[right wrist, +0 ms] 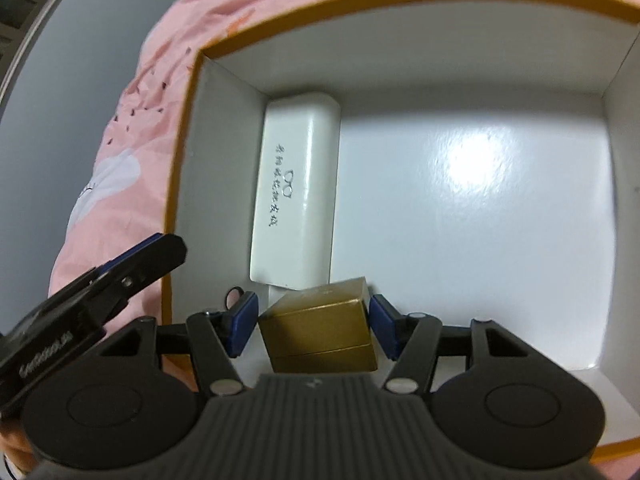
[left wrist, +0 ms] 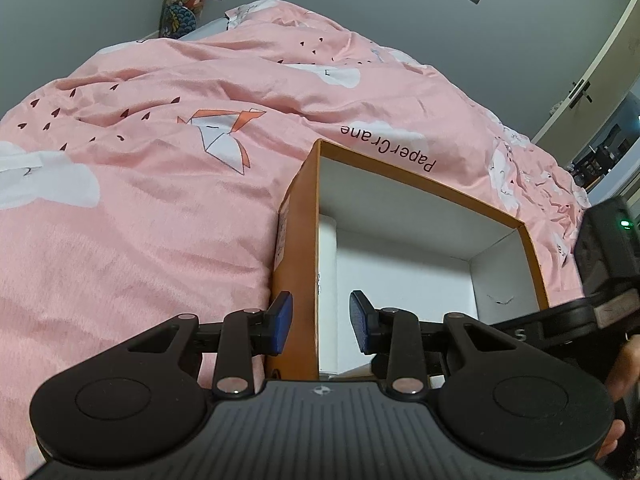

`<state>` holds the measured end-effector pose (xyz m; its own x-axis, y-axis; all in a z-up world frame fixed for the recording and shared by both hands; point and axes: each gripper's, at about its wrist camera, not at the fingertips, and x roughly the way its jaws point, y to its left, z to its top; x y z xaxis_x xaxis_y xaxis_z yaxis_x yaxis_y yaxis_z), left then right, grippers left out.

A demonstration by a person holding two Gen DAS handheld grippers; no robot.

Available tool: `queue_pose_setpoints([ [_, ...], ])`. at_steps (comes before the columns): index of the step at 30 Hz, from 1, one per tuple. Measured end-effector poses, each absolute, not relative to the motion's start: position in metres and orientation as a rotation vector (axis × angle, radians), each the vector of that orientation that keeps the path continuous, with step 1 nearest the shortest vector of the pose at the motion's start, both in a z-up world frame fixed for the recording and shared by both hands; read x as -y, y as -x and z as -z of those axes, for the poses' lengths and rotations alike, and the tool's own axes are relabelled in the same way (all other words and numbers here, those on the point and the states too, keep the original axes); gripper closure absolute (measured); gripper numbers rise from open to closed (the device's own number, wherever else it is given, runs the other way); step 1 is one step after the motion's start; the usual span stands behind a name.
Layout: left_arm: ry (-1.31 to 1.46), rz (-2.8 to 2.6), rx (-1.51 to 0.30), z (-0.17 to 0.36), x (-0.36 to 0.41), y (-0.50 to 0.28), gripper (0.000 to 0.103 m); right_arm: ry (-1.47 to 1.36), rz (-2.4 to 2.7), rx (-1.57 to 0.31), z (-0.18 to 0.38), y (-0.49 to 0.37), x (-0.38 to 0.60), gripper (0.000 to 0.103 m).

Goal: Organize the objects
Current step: 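Open both tools to release the boxes and withdraw from the orange box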

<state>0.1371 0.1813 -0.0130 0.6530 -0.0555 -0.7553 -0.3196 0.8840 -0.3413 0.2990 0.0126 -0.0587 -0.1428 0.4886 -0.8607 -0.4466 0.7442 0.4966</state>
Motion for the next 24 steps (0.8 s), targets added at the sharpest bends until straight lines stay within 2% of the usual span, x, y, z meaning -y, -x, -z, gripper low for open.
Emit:
queue_pose_setpoints([
  [15, 0.484, -0.159, -0.876, 0.021, -0.182, -0.139, 0.065, -0.195, -0.829, -1.610, 0.084, -0.297, -0.010, 0.039],
  [17, 0.483, -0.157, -0.876, 0.021, -0.182, -0.139, 0.065, -0.196, -0.828, -1.608, 0.086, -0.294, -0.008, 0.046],
  [19, 0.481, -0.159, -0.874, 0.021, -0.182, -0.139, 0.065, -0.206, -0.813, -1.607, 0.089, -0.293, -0.005, 0.067],
  [21, 0.479, -0.161, -0.873, 0.021, -0.181, -0.140, 0.066, -0.243, -0.821, -1.620, 0.094, -0.292, -0.005, 0.072],
  [24, 0.473, -0.166, -0.874, 0.020, -0.181, -0.140, 0.067, -0.264, -0.837, -1.609, 0.098, -0.286, -0.009, 0.073],
])
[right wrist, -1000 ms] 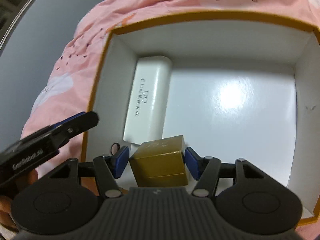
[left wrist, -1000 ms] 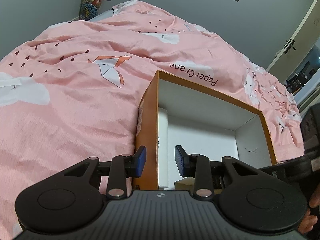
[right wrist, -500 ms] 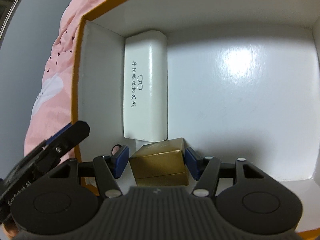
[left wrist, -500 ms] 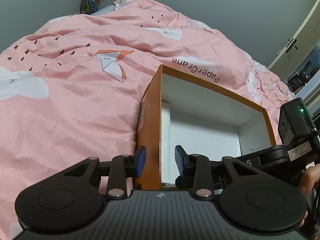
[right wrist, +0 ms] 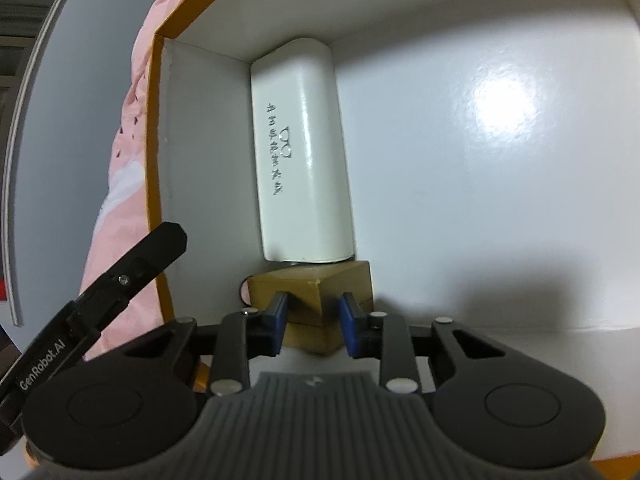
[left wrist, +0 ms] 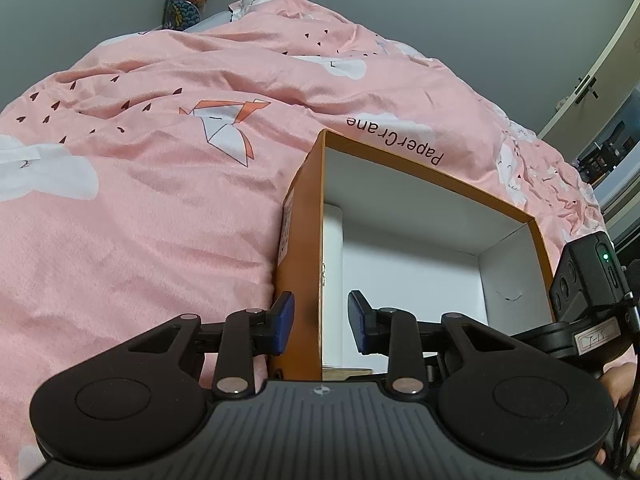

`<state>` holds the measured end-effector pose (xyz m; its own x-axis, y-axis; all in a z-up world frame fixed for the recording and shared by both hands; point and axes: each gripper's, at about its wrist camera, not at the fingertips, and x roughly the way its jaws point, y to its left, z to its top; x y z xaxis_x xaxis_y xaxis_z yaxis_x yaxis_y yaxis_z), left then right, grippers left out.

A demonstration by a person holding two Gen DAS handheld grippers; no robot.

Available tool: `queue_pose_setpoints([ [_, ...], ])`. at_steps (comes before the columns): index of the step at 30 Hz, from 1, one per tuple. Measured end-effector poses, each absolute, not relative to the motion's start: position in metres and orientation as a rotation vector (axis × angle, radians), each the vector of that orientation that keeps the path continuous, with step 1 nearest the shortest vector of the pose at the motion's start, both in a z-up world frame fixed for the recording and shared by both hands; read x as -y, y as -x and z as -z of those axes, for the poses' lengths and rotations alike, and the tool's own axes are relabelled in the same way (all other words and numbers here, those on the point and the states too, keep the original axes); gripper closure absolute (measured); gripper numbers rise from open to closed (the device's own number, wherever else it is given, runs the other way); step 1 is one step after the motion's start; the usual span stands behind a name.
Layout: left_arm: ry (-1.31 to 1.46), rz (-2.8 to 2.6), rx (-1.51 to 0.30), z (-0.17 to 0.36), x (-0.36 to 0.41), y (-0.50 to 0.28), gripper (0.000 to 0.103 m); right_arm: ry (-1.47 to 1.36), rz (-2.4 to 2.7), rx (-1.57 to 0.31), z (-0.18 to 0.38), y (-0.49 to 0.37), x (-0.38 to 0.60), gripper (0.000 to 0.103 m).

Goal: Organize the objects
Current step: 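Open both tools to release the boxes and withdraw from the orange box, then move the left tool toward the dark gray box beside the plush toy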

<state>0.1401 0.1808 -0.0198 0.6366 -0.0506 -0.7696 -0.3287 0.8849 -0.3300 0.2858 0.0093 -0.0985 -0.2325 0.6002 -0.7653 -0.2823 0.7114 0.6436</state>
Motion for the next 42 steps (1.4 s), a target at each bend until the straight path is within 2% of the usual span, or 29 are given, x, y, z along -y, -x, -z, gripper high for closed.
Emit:
queue_pose_setpoints([
  [5, 0.437, -0.170, -0.855, 0.008, -0.175, -0.137, 0.068, -0.225, -0.862, -1.552, 0.089, -0.275, -0.012, 0.074],
  [12, 0.351, -0.148, -0.745, -0.031, -0.150, -0.098, 0.069, -0.114, -0.901, -1.244, 0.027, -0.235, 0.030, 0.073],
  [14, 0.351, -0.112, -0.731, -0.037, -0.141, -0.087, 0.069, -0.100, -0.897, -1.168, 0.012, -0.221, 0.050, 0.069],
  [16, 0.346, -0.092, -0.708, -0.041, -0.129, -0.074, 0.070, -0.085, -0.873, -1.094, 0.001, -0.206, 0.068, 0.061],
  [22, 0.284, -0.028, -0.735, -0.034, -0.097, -0.054, 0.070, -0.093, -0.778, -0.992, -0.011, -0.170, 0.126, 0.061],
  [27, 0.253, -0.036, -0.828, -0.010, -0.079, -0.041, 0.070, -0.071, -0.696, -0.980, 0.007, -0.141, 0.157, 0.061],
  [34, 0.275, -0.064, -1.001, 0.032, -0.070, -0.029, 0.070, -0.065, -0.651, -1.107, 0.048, -0.119, 0.165, 0.061],
  [39, 0.238, -0.064, -1.054, 0.036, -0.062, -0.018, 0.070, -0.108, -0.705, -1.199, 0.063, -0.108, 0.161, 0.061],
  [42, 0.225, -0.074, -1.092, 0.041, -0.057, -0.010, 0.070, -0.100, -0.740, -1.237, 0.068, -0.100, 0.158, 0.056],
])
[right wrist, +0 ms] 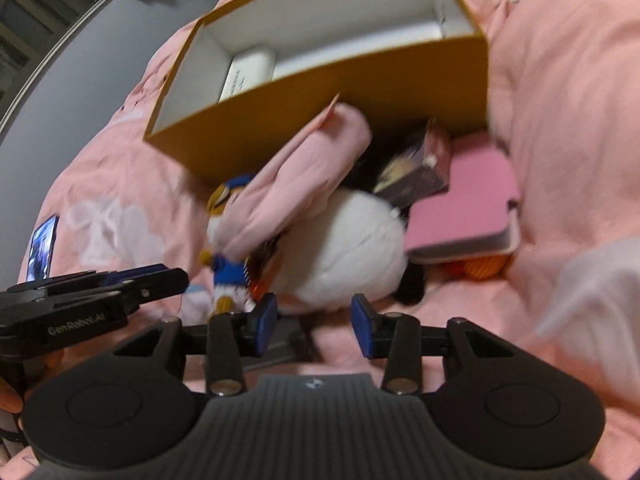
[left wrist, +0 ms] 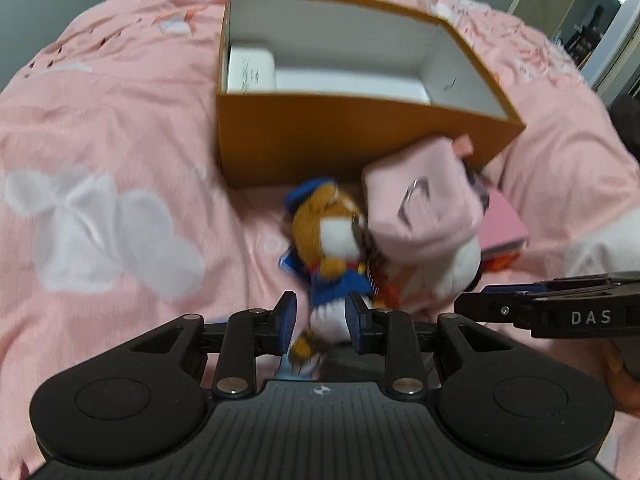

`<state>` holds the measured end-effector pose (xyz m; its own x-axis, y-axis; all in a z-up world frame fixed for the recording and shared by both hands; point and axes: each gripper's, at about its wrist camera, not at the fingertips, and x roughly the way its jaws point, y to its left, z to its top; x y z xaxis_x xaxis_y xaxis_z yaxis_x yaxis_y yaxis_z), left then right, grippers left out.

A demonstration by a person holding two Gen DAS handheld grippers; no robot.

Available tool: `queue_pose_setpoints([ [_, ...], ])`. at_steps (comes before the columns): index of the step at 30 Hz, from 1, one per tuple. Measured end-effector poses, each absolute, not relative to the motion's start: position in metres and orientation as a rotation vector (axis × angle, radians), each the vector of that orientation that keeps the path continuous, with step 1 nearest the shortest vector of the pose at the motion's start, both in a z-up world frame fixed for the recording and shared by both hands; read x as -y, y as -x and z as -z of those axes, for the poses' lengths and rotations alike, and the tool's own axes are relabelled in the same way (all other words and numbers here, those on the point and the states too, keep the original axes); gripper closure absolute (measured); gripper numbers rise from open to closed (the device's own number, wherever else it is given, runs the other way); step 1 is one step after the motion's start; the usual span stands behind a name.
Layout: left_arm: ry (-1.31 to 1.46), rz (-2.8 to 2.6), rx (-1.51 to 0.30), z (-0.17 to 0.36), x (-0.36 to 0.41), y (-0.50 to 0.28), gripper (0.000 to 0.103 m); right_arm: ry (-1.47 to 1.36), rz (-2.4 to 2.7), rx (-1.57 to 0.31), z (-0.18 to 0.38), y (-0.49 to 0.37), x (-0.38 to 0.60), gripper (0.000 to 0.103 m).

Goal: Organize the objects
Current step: 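Move the left tool toward the dark gray box beside the plush toy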

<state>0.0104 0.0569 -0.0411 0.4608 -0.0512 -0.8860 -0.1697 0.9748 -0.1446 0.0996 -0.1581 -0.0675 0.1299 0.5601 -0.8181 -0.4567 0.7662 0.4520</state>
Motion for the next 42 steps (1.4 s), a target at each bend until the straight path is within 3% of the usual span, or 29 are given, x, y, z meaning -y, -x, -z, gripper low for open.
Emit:
queue_pose_setpoints([
  [8, 0.209, -0.067, -1.130, 0.048, -0.054, -0.002, 0.070, 0.004, -0.839, -1.261, 0.071, -0.078, 0.140, 0.041],
  [23, 0.224, -0.004, -1.017, 0.041, -0.055, -0.018, 0.069, -0.035, -0.656, -1.160, 0.065, -0.099, 0.154, 0.045],
  [29, 0.186, 0.058, -0.999, 0.041, -0.049, -0.022, 0.068, -0.037, -0.629, -1.143, 0.064, -0.104, 0.158, 0.051],
  [34, 0.145, 0.044, -1.003, 0.044, -0.045, -0.027, 0.061, -0.019, -0.621, -1.111, 0.059, -0.105, 0.159, 0.051],
  [36, 0.157, 0.030, -1.010, 0.048, -0.049, -0.030, 0.053, -0.018, -0.609, -1.103, 0.058, -0.108, 0.161, 0.051],
  [42, 0.250, 0.101, -1.052, 0.044, -0.061, -0.028, 0.053, -0.050, -0.528, -1.079, 0.051, -0.128, 0.178, 0.054],
])
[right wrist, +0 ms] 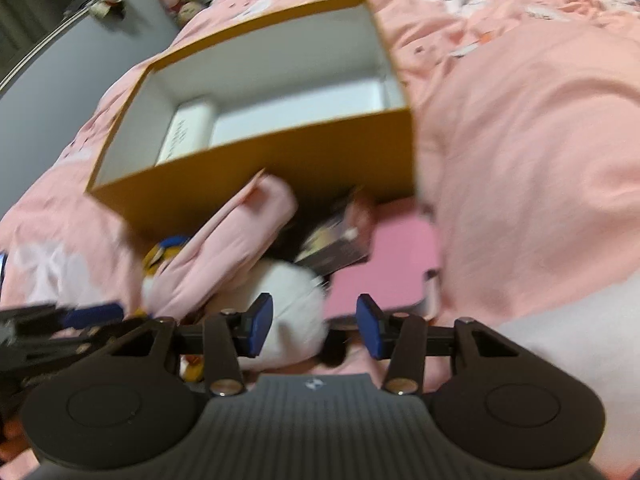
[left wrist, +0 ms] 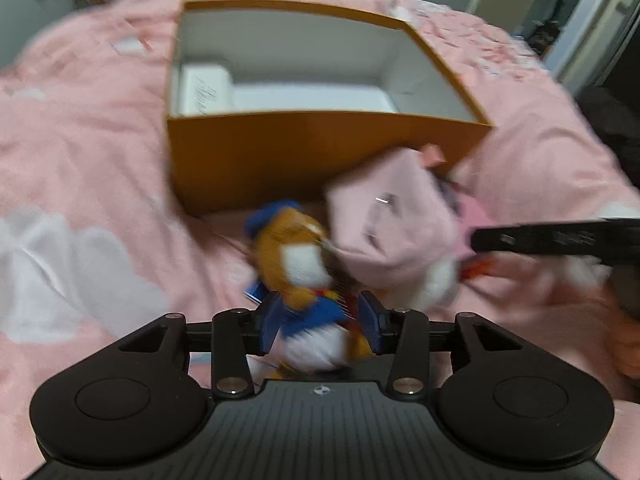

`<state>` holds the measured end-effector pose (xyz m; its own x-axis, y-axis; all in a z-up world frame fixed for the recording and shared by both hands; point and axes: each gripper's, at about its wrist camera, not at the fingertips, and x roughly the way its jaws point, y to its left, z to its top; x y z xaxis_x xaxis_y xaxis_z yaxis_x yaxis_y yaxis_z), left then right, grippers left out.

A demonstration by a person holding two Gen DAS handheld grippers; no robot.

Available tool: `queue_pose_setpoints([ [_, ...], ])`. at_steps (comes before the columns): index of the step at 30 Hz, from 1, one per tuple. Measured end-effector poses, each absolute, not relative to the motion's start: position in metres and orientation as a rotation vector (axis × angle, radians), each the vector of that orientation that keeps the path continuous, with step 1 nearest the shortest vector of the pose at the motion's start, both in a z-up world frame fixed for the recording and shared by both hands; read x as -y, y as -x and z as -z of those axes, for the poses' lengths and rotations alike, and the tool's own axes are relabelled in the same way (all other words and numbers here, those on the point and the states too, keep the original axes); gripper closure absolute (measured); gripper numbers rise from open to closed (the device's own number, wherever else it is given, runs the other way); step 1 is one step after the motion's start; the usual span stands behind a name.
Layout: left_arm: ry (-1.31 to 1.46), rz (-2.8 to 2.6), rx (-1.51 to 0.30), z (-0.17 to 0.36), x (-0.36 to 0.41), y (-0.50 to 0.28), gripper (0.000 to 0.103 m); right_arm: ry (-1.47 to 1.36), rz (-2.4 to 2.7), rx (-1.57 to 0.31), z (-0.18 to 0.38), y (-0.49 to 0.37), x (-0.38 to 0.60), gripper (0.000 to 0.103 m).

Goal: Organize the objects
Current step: 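Move the left tool toward the dark gray box beside the plush toy, then grasp the dark gray box with the left tool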

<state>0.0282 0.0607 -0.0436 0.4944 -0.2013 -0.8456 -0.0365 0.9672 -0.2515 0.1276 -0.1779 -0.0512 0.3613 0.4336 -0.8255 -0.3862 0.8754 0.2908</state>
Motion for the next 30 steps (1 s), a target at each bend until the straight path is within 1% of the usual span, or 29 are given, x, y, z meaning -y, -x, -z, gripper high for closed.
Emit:
queue_pose_setpoints([
  [2, 0.318, 0.135, -1.116, 0.043, -0.068, -0.029, 0.053, -0.064, -0.529, -1.118, 0.054, -0.129, 0.181, 0.054],
  [4, 0.332, 0.145, -1.147, 0.040, -0.071, -0.027, 0.051, -0.112, -0.590, -1.206, 0.059, -0.126, 0.181, 0.054],
  [6, 0.328, 0.173, -1.168, 0.039, -0.070, -0.025, 0.042, -0.166, -0.674, -1.281, 0.067, -0.117, 0.179, 0.054],
  [9, 0.338, 0.252, -1.213, 0.043, -0.062, -0.020, 0.039, -0.141, -0.758, -1.371, 0.080, -0.101, 0.166, 0.054],
  [12, 0.333, 0.250, -1.226, 0.044, -0.056, -0.012, 0.037, -0.032, -0.744, -1.402, 0.086, -0.086, 0.159, 0.065],
  [16, 0.359, 0.222, -1.250, 0.052, -0.053, -0.008, 0.035, 0.050, -0.769, -1.418, 0.087, -0.073, 0.157, 0.068],
  [19, 0.129, 0.225, -1.245, 0.050, -0.026, -0.003, 0.033, 0.102, -0.783, -1.432, 0.094, -0.069, 0.155, 0.068],
  [22, -0.094, 0.252, -1.206, 0.045, -0.003, 0.003, 0.029, 0.088, -0.782, -1.452, 0.098, -0.070, 0.158, 0.068],
  [24, -0.171, 0.290, -1.195, 0.045, 0.004, 0.003, 0.027, 0.057, -0.776, -1.460, 0.099, -0.073, 0.163, 0.068],
  [30, -0.371, 0.409, -1.214, 0.057, 0.036, -0.002, 0.027, -0.045, -0.754, -1.481, 0.102, -0.075, 0.176, 0.070],
])
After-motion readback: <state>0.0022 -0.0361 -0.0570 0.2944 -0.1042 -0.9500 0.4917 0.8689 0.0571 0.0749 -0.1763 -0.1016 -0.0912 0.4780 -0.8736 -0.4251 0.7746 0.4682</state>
